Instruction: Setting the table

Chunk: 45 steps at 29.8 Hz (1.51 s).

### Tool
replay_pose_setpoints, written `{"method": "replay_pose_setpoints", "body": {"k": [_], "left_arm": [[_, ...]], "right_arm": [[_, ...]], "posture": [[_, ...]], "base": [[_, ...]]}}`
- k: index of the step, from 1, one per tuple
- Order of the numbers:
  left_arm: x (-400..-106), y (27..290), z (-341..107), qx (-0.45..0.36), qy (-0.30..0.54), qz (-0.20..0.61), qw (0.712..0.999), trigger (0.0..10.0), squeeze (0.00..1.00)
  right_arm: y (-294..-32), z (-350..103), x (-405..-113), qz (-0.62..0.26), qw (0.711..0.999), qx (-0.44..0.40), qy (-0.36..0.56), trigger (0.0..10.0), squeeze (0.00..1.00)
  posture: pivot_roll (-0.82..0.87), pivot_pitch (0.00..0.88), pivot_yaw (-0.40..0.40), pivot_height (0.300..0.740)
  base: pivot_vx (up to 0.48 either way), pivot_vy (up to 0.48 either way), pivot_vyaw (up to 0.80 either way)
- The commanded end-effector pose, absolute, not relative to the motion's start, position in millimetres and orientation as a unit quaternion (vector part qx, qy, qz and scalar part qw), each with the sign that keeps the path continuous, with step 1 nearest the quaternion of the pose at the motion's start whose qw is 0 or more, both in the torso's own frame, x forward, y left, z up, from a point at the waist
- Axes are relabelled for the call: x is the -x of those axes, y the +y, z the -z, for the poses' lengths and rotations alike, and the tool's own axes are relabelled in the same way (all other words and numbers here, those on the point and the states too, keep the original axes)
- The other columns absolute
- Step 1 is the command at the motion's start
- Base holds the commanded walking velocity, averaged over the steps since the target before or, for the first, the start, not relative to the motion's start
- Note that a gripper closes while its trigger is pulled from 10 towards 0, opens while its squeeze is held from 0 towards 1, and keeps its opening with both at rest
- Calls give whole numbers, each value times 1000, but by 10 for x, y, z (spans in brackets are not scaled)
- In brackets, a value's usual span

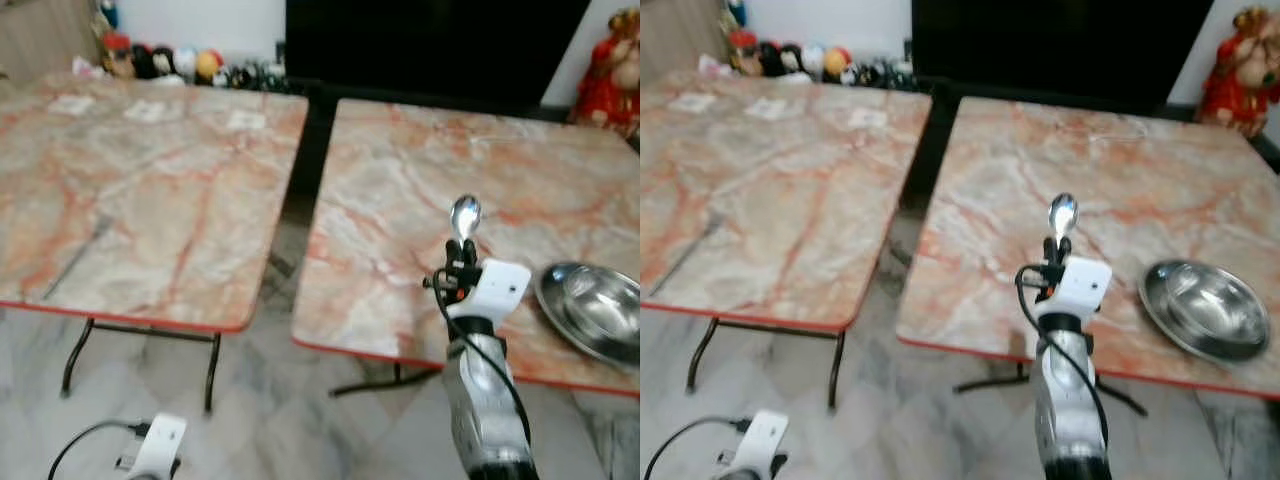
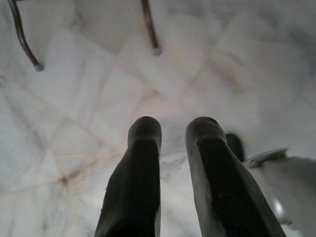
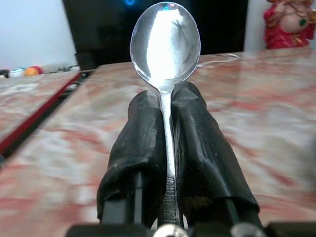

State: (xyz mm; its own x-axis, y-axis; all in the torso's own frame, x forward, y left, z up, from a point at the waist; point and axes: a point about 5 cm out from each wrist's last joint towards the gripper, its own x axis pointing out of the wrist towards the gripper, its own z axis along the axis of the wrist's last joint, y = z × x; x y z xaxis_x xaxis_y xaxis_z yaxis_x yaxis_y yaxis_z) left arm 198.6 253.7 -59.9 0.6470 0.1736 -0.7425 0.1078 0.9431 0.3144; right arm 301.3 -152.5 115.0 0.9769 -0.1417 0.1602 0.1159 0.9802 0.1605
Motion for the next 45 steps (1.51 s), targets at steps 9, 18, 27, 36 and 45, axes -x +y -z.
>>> {"method": "replay_pose_setpoints", "body": {"k": [9,18,27,36,45], "left_arm": [[-1947,2479,642,-159,429,-13,889,10000,0],[-1942,2470,649,-155,433,-16,888,10000,0],[-1948,2465,646,-149,429,-17,891,10000,0],[-1951,2465,644,-144,428,-19,892,10000,0],[-1951,2468,644,-144,430,-17,891,10000,0]], "right_arm": [[-1629,-1141,-3000,84,990,-73,-83,10000,0],[-1785,-1185,-3016,106,989,-59,-89,10000,0],[-1878,-1238,-3055,115,988,-46,-95,10000,0],[-1906,-1222,-3044,124,987,-48,-92,10000,0],[-1960,-1266,-3070,131,986,-42,-98,10000,0]], "posture": [[129,3,-43,740],[125,3,-43,740],[122,0,-43,740],[122,0,-39,740],[123,0,-39,740]], "base": [[0,-465,0],[0,-206,0],[0,0,0],[54,0,0],[298,0,0]]}}
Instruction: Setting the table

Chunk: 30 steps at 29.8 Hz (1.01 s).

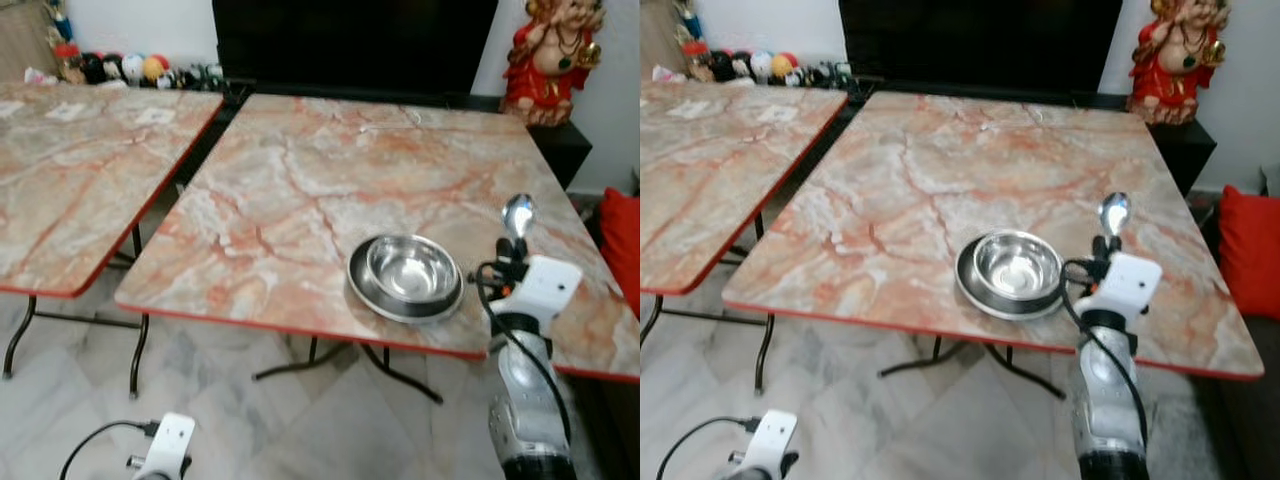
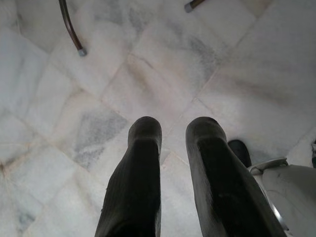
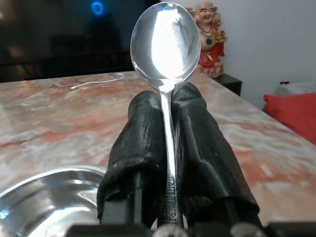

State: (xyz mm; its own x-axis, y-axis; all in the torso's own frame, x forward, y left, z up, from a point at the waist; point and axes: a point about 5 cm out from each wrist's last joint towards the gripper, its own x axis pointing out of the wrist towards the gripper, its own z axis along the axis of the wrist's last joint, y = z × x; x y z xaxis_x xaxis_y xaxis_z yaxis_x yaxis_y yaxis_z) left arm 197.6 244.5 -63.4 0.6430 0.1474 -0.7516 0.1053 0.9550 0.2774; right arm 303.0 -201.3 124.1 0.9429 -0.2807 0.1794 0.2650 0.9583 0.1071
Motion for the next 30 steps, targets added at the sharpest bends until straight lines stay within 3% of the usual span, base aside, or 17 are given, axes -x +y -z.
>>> {"method": "replay_pose_setpoints", "body": {"k": [1,7,14,19,22,26,30], "left_arm": [[-1952,2467,644,-143,430,-17,891,10000,0],[-1953,2464,644,-142,430,-17,891,10000,0],[-1955,2461,645,-143,431,-17,891,10000,0],[-1961,2453,643,-142,429,-17,892,10000,0],[-1961,2452,644,-142,430,-16,892,10000,0],[-1965,2452,642,-144,430,-14,891,10000,0],[-1966,2453,641,-145,431,-12,891,10000,0]], "right_arm": [[-1955,-1265,-3071,131,986,-43,-98,10000,0],[-1939,-1264,-3072,130,986,-44,-99,10000,0],[-1962,-1322,-3104,132,985,-40,-107,10000,0],[-2143,-1496,-3114,151,980,-39,-126,10000,0],[-2448,-1505,-3069,204,976,12,-69,10000,0],[-2551,-1501,-2999,217,976,-11,-30,10000,0],[-2492,-1347,-2953,197,979,-44,38,10000,0]], "posture": [[125,0,-39,740],[125,1,-40,740],[119,3,-43,740],[120,8,-43,740],[111,9,-42,740],[92,15,-37,740],[87,15,-36,740]], "base": [[337,0,0],[316,0,0],[0,0,0],[0,0,0],[0,0,0],[0,0,0],[0,0,0]]}}
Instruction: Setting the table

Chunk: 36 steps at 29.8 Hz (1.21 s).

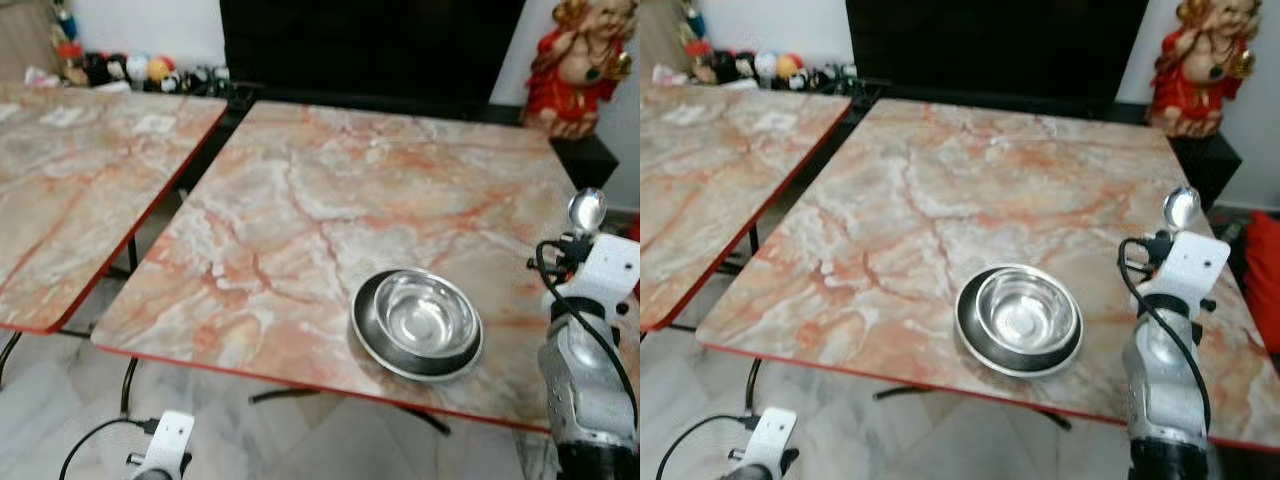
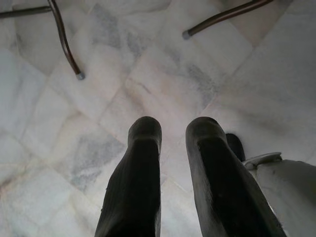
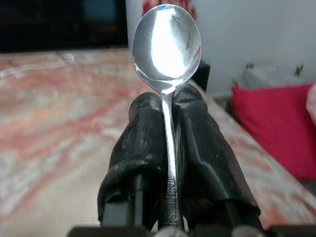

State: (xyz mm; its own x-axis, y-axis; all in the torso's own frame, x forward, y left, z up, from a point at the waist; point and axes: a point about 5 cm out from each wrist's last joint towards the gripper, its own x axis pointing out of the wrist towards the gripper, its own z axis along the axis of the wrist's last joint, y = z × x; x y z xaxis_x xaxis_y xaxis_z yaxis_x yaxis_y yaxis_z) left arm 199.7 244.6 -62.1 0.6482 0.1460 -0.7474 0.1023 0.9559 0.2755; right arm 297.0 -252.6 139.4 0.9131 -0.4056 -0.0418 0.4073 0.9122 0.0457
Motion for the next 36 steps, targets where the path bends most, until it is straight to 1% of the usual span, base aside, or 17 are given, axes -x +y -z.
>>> {"method": "replay_pose_setpoints", "body": {"k": [1,4,5,6,7,11,22,26,28,33,36], "left_arm": [[-1965,2454,641,-145,431,-12,891,10000,0],[-1966,2455,641,-147,431,-11,890,10000,0],[-1966,2458,640,-145,430,-14,891,10000,0],[-1966,2458,640,-145,430,-14,891,10000,0],[-1966,2460,640,-145,430,-16,891,10000,0],[-1963,2463,640,-146,431,-16,891,10000,0],[-1956,2454,646,-144,430,-17,891,10000,0],[-1956,2454,646,-143,430,-17,891,10000,0],[-1956,2454,645,-144,430,-17,891,10000,0],[-1959,2454,644,-143,429,-17,892,10000,0],[-1958,2457,644,-144,429,-17,892,10000,0]], "right_arm": [[-2469,-1320,-2951,190,979,-53,46,10000,0],[-2424,-1270,-2955,180,979,-71,61,10000,0],[-2388,-1185,-2954,175,976,-94,90,10000,0],[-2388,-1185,-2954,175,976,-94,90,10000,0],[-2346,-1114,-2948,156,974,-107,125,10000,0],[-2285,-1069,-2937,126,972,-123,155,10000,0],[-2323,-952,-2907,119,968,-107,191,10000,0],[-2307,-877,-2886,98,972,-80,200,10000,0],[-2285,-827,-2870,87,971,-86,207,10000,0],[-2350,-692,-2812,99,965,-70,234,10000,0],[-2383,-674,-2794,108,964,-74,232,10000,0]], "posture": [[87,17,-32,740],[85,17,-30,740],[85,17,-30,740],[85,17,-30,740],[89,16,-32,740],[90,14,-35,740],[94,5,-40,740],[94,5,-40,740],[94,5,-40,740],[94,0,-39,740],[94,0,-38,740]], "base": [[0,0,0],[0,0,0],[0,0,0],[0,0,0],[0,0,0],[0,0,0],[0,0,0],[0,0,0],[0,0,0],[0,0,0],[0,0,0]]}}
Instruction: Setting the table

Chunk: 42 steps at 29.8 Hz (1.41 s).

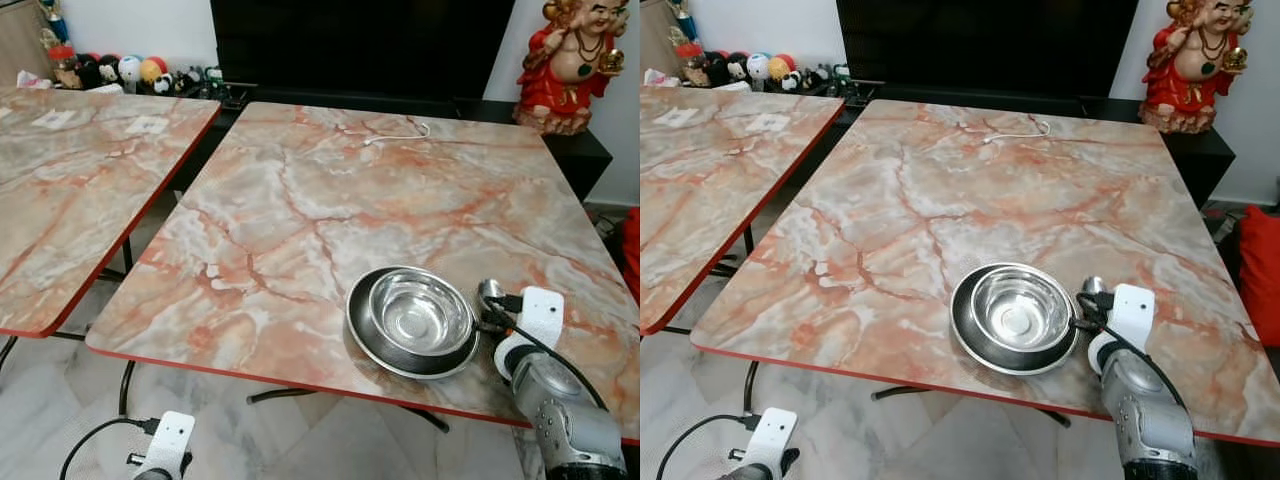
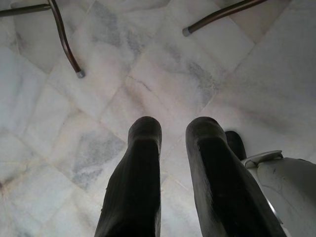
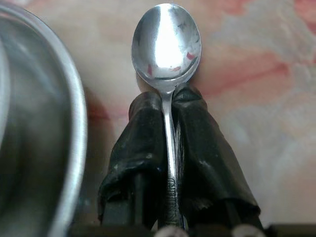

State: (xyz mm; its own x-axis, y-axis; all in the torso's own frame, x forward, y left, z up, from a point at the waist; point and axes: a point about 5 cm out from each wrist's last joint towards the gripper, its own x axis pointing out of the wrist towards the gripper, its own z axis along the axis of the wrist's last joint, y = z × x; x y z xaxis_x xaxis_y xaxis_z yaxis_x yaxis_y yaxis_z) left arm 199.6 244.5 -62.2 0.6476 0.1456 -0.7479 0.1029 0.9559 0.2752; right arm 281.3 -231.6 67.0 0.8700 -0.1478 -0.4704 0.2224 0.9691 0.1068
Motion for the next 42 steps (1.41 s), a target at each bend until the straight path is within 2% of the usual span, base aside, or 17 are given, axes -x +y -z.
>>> {"method": "replay_pose_setpoints", "body": {"k": [1,18,42], "left_arm": [[-1958,2457,644,-144,429,-17,892,10000,0],[-1960,2460,641,-143,428,-20,892,10000,0],[-1967,2476,633,-145,427,-23,892,10000,0]], "right_arm": [[-2384,-673,-2794,108,964,-76,231,10000,0],[-2352,-589,-2787,119,964,-108,210,10000,0],[-2253,-486,-2815,100,967,-102,211,10000,12]], "posture": [[94,0,-38,740],[97,17,-39,740],[107,38,-37,740]], "base": [[0,0,0],[0,0,0],[0,0,0]]}}
